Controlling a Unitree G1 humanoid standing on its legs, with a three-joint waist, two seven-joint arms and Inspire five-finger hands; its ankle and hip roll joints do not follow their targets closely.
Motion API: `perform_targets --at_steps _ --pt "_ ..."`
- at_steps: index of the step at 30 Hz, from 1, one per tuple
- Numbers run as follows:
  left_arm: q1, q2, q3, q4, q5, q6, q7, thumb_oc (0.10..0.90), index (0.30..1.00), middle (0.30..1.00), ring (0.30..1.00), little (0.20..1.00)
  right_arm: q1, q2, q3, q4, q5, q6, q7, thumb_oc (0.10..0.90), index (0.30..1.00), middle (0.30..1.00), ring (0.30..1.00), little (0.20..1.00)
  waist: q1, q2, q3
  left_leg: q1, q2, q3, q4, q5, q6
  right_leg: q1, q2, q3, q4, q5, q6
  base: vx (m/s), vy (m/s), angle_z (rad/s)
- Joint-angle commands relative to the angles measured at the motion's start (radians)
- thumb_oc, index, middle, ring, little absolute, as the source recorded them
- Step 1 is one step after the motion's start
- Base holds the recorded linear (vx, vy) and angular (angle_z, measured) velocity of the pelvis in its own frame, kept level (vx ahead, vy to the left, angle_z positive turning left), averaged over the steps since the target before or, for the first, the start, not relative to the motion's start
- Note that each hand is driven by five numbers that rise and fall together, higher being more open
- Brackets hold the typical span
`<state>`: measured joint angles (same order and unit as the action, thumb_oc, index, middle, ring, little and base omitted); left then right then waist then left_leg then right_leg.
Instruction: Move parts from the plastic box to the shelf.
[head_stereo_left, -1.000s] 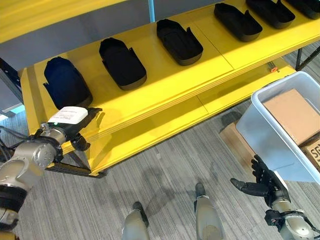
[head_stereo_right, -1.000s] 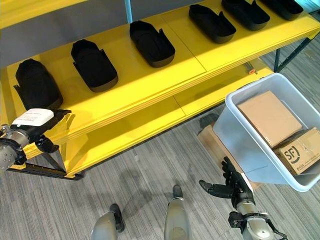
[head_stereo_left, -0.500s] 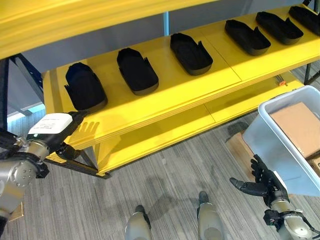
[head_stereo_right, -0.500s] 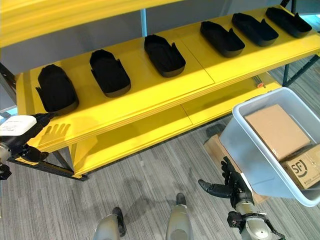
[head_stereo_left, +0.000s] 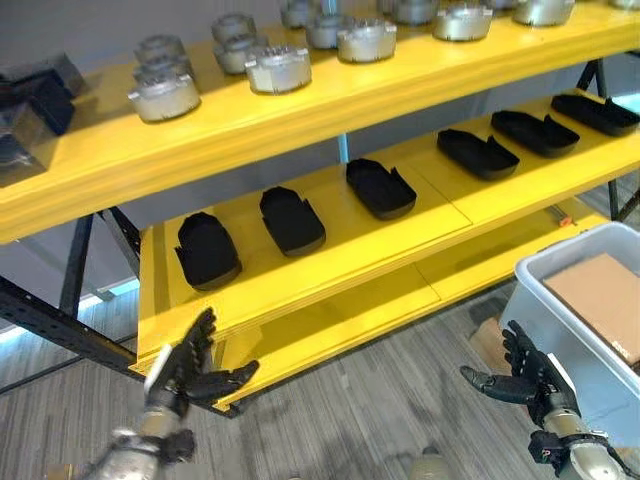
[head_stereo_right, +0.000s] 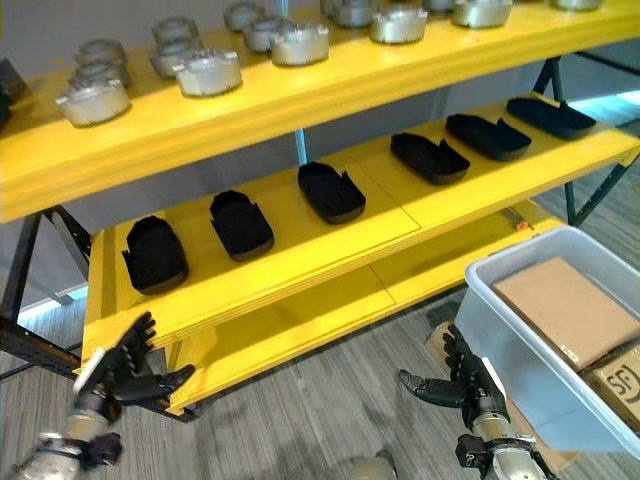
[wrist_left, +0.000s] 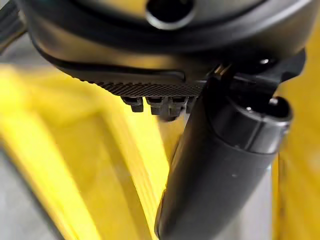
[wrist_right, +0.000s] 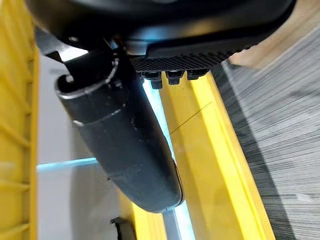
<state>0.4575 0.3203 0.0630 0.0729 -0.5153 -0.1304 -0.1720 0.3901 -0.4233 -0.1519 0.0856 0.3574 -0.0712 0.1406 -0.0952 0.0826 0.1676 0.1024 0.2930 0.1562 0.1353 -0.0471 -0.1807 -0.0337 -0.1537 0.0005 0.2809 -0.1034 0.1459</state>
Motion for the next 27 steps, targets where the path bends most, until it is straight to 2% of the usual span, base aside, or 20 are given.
perform_targets --at_steps 1,2,3,4,5,6,7,8,10,11,14,16,17,21,22,27 --pt "-0.033 -0.002 -0.01 0.003 -0.187 -0.047 -0.039 0.9 1.0 1.0 1.0 1.0 0.029 -0.053 -0.005 -0.119 0.028 -0.118 0.017 0.9 1.0 1.0 1.0 1.0 0.015 -0.02 -0.078 -0.087 0.067 -0.109 0.059 0.255 0.042 0.029 0.05 -0.043 -0.048 -0.021 -0.068 -0.05 -0.24 0.1" --pt "-0.026 -0.026 -0.026 0.009 -0.23 -0.035 -0.045 0.9 1.0 1.0 1.0 1.0 0.032 -0.054 0.004 -0.122 0.029 -0.122 0.015 0.9 1.0 1.0 1.0 1.0 0.02 -0.023 -0.081 -0.098 0.071 -0.124 0.073 0.296 0.041 0.043 0.063 -0.049 -0.065 -0.022 -0.079 -0.03 -0.167 0.11" --pt "-0.025 -0.026 -0.027 0.009 -0.231 -0.035 -0.045 0.9 1.0 1.0 1.0 1.0 0.032 -0.055 0.004 -0.122 0.029 -0.123 0.015 0.9 1.0 1.0 1.0 1.0 0.018 -0.022 -0.081 -0.099 0.072 -0.127 0.073 0.297 0.04 0.045 0.064 -0.051 -0.066 -0.021 -0.079 -0.06 -0.153 0.0" --pt "-0.027 -0.046 -0.037 0.01 -0.272 -0.031 -0.044 0.9 1.0 1.0 1.0 1.0 0.031 -0.055 0.012 -0.116 0.036 -0.127 0.007 0.9 1.0 1.0 1.0 1.0 0.026 -0.029 -0.08 -0.116 0.067 -0.142 0.099 0.328 0.04 0.061 0.069 -0.055 -0.086 -0.016 -0.088 -0.09 -0.215 -0.09" --pt "-0.027 -0.056 -0.056 0.012 -0.299 -0.026 -0.04 0.9 1.0 1.0 1.0 1.0 0.03 -0.059 0.028 -0.114 0.045 -0.135 -0.006 0.9 1.0 1.0 1.0 1.0 0.027 -0.046 -0.08 -0.156 0.064 -0.13 0.164 0.349 0.047 0.09 0.075 -0.069 -0.12 -0.011 -0.103 -0.09 -0.211 -0.02" --pt "-0.027 -0.056 -0.056 0.012 -0.299 -0.026 -0.04 0.9 1.0 1.0 1.0 1.0 0.03 -0.059 0.028 -0.113 0.045 -0.135 -0.006 0.9 1.0 1.0 1.0 1.0 0.025 -0.045 -0.08 -0.159 0.064 -0.133 0.168 0.347 0.047 0.091 0.076 -0.071 -0.122 -0.011 -0.103 -0.08 -0.201 0.27" --pt "-0.028 -0.055 -0.073 0.009 -0.312 -0.024 -0.045 0.9 1.0 1.0 1.0 1.0 0.031 -0.056 0.044 -0.114 0.051 -0.138 -0.01 0.9 1.0 1.0 1.0 1.0 0.023 -0.053 -0.079 -0.173 0.068 -0.09 0.198 0.344 0.049 0.108 0.073 -0.084 -0.137 -0.008 -0.11 -0.04 -0.071 0.29" --pt "-0.026 -0.055 -0.081 0.008 -0.311 -0.022 -0.049 0.9 1.0 1.0 1.0 1.0 0.035 -0.056 0.051 -0.112 0.05 -0.134 -0.01 0.9 1.0 1.0 1.0 1.0 0.026 -0.054 -0.076 -0.175 0.051 -0.08 0.199 0.334 0.052 0.116 0.071 -0.09 -0.146 -0.005 -0.108 -0.07 -0.063 0.39" --pt "-0.037 -0.053 -0.095 0.0 -0.301 -0.028 -0.036 0.9 1.0 1.0 1.0 1.0 0.028 -0.059 0.076 -0.114 0.047 -0.129 -0.007 0.9 1.0 1.0 1.0 1.0 0.038 -0.065 -0.075 -0.182 -0.052 -0.096 0.164 0.256 0.071 0.118 0.055 -0.093 -0.174 0.017 -0.096 -0.05 0.026 0.25" --pt "-0.048 -0.054 -0.104 -0.012 -0.309 -0.031 -0.038 0.9 1.0 1.0 1.0 1.0 0.025 -0.058 0.083 -0.112 0.049 -0.133 -0.007 0.9 1.0 1.0 1.0 1.0 0.032 -0.07 -0.08 -0.173 -0.075 -0.072 0.124 0.206 0.084 0.114 0.049 -0.106 -0.187 0.031 -0.089 -0.03 0.043 0.06" --pt "-0.06 -0.061 -0.128 -0.021 -0.321 -0.042 -0.03 0.9 1.0 1.0 1.0 1.0 0.019 -0.049 0.106 -0.108 0.045 -0.137 -0.01 0.9 1.0 1.0 1.0 1.0 0.022 -0.074 -0.096 -0.107 -0.099 -0.026 0.021 0.11 0.11 0.098 0.037 -0.107 -0.192 0.048 -0.061 -0.01 0.095 0.12" --pt "-0.076 -0.062 -0.146 -0.016 -0.319 -0.048 -0.02 0.9 1.0 1.0 1.0 1.0 0.012 -0.034 0.12 -0.104 0.053 -0.135 -0.014 0.9 1.0 1.0 1.0 1.0 0.019 -0.081 -0.107 -0.078 -0.124 -0.043 -0.029 0.095 0.117 0.091 0.019 -0.109 -0.197 0.064 -0.043 0.0 0.154 0.01" --pt "-0.081 -0.055 -0.15 -0.023 -0.312 -0.049 -0.019 0.9 1.0 1.0 1.0 1.0 0.009 -0.025 0.134 -0.101 0.064 -0.131 -0.016 0.9 1.0 1.0 1.0 1.0 0.018 -0.09 -0.115 -0.07 -0.13 -0.027 -0.044 0.088 0.119 0.093 0.002 -0.113 -0.203 0.074 -0.032 0.01 0.114 -0.11" --pt "-0.09 -0.048 -0.159 -0.021 -0.306 -0.053 -0.01 0.9 1.0 1.0 1.0 1.0 -0.016 -0.02 0.172 -0.088 0.061 -0.127 -0.016 0.9 1.0 1.0 1.0 1.0 0.027 -0.099 -0.123 -0.055 -0.149 -0.022 -0.083 0.085 0.129 0.088 -0.017 -0.104 -0.211 0.088 -0.016 0.0 0.117 -0.08" --pt "-0.1 -0.046 -0.165 -0.013 -0.294 -0.06 0.0 0.9 1.0 1.0 1.0 1.0 -0.043 -0.013 0.203 -0.081 0.066 -0.125 -0.022 0.9 1.0 1.0 1.0 1.0 0.037 -0.11 -0.127 -0.046 -0.161 -0.016 -0.113 0.088 0.134 0.079 -0.029 -0.099 -0.213 0.099 -0.005 -0.02 0.113 -0.21" --pt "-0.131 -0.05 -0.174 0.029 -0.263 -0.074 0.04 0.9 1.0 1.0 1.0 1.0 -0.079 0.003 0.246 -0.062 0.065 -0.117 -0.043 0.9 1.0 1.0 1.0 1.0 0.047 -0.127 -0.14 -0.029 -0.176 -0.009 -0.163 0.094 0.14 0.071 -0.042 -0.095 -0.221 0.113 0.009 -0.01 0.067 -0.06"
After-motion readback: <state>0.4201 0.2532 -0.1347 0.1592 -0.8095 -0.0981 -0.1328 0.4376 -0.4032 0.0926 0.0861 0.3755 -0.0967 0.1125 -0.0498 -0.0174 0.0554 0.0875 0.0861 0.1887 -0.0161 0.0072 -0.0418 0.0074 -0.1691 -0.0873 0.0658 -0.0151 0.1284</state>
